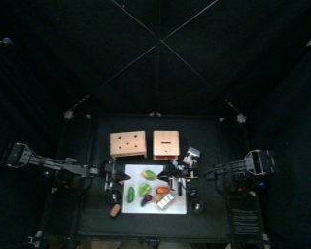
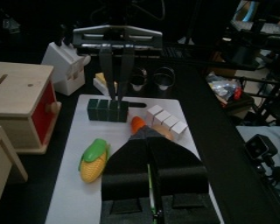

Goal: Grab corn

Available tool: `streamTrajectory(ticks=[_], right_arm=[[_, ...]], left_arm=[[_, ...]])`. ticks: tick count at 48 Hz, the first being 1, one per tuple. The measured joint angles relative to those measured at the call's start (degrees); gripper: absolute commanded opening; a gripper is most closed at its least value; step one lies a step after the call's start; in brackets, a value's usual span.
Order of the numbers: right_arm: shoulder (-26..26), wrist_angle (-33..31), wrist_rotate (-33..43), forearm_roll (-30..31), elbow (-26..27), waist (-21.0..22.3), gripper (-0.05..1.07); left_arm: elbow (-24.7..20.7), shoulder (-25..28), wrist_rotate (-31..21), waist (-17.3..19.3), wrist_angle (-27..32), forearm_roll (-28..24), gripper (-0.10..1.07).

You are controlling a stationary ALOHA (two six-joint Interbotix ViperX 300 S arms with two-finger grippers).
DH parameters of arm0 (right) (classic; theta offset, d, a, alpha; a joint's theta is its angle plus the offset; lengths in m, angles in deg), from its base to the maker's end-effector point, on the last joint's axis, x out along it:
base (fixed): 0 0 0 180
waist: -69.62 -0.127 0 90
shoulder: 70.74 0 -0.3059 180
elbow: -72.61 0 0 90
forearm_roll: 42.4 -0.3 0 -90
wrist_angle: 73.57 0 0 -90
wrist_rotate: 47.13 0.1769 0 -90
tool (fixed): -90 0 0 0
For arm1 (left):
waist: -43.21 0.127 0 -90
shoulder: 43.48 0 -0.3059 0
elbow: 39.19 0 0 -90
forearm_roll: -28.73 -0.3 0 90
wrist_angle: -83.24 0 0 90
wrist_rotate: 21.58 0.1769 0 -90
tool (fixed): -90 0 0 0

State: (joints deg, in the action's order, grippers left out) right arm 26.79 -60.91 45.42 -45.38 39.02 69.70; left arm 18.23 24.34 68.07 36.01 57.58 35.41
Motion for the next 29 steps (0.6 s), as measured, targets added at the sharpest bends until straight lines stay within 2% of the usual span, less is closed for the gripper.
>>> streamTrajectory(ticks=[13,22,29], right_arm=[[5.89,-2.46,0.0,-0.79,4.31,1.23,0.82],[10.9,-5.1,0.0,-0.97,9.23,2.55,0.85],[14.68,-8.53,0.0,-0.79,13.01,4.13,0.85]], left_arm=[[0.0,0.0,0.09,-0.09,0.0,0.0,-0.02],[0.53,0.0,0.09,-0.09,0.0,0.0,-0.02],[1.32,-0.35,0.09,-0.18,-0.09,0.0,0.08]])
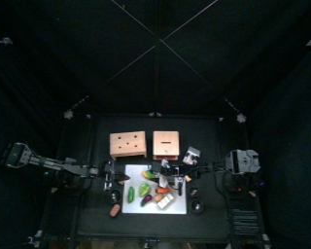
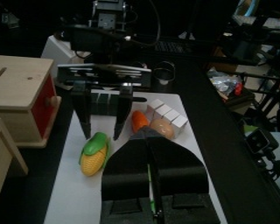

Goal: Grab corn

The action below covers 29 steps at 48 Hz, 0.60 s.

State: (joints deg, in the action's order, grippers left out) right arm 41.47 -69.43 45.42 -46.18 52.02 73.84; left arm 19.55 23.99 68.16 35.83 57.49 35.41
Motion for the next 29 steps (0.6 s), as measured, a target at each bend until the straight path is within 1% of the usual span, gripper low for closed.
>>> streamTrajectory(ticks=[7,14,20,29], right_arm=[[2.29,-3.96,0.0,0.18,2.99,0.79,0.85],[3.34,-7.21,0.09,0.26,4.66,0.79,0.85],[3.69,-8.79,0.09,0.26,5.19,0.88,0.85],[4.48,-9.14,0.09,0.35,5.36,0.79,0.85]], left_arm=[[0.26,-0.35,0.0,0.0,0.0,0.09,0.21],[0.44,-0.44,0.0,0.0,0.09,0.18,0.29],[0.44,-0.44,0.0,0.0,0.09,0.09,0.32],[0.44,-0.44,0.0,0.0,0.09,0.18,0.32]])
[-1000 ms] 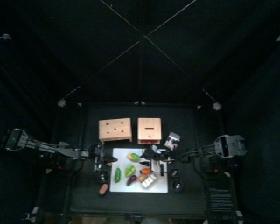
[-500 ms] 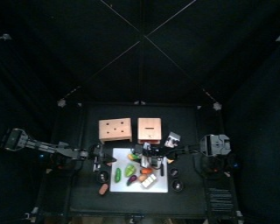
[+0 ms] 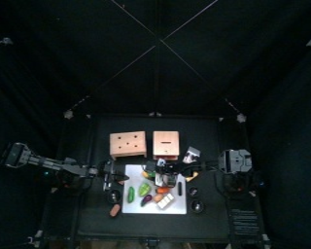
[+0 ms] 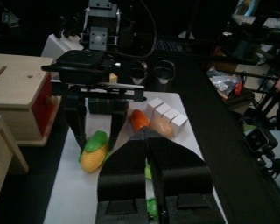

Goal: Grab corn

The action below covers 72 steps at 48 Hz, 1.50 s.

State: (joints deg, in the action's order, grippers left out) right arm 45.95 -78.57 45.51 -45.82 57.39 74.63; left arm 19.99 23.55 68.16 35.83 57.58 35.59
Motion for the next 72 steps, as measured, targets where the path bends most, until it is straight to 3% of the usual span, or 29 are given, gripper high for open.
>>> streamTrajectory(ticks=[28,36,48,72], right_arm=[[0.97,-0.88,-0.09,1.14,0.09,0.09,0.9],[1.05,-1.49,-0.09,2.2,0.53,0.09,0.84],[1.05,-2.46,-0.09,4.04,1.49,0.0,0.61],[-3.25,-2.64,-0.09,4.22,1.58,-0.18,0.61]], left_arm=[[0.0,0.0,0.09,0.0,-0.09,-0.09,0.32],[0.0,0.0,0.09,-0.09,-0.09,0.0,0.32],[0.0,0.0,0.09,-0.09,0.0,-0.09,0.32],[0.0,0.0,0.09,0.0,0.0,0.0,0.32]])
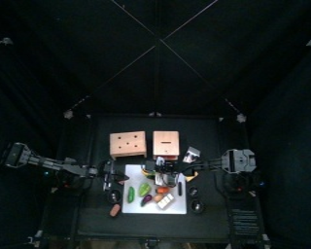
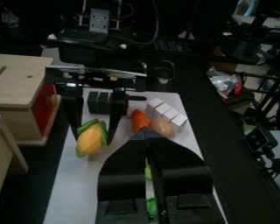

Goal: Grab corn

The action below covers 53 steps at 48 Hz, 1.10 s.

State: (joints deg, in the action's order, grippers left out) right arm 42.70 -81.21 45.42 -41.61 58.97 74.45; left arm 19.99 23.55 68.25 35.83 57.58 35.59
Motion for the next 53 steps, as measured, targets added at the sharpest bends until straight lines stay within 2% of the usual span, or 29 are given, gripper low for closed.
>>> streamTrajectory(ticks=[53], right_arm=[[-0.18,0.79,0.0,0.18,-0.09,-0.79,0.61]], left_arm=[[0.53,0.0,0.09,0.44,-0.09,0.97,0.32]])
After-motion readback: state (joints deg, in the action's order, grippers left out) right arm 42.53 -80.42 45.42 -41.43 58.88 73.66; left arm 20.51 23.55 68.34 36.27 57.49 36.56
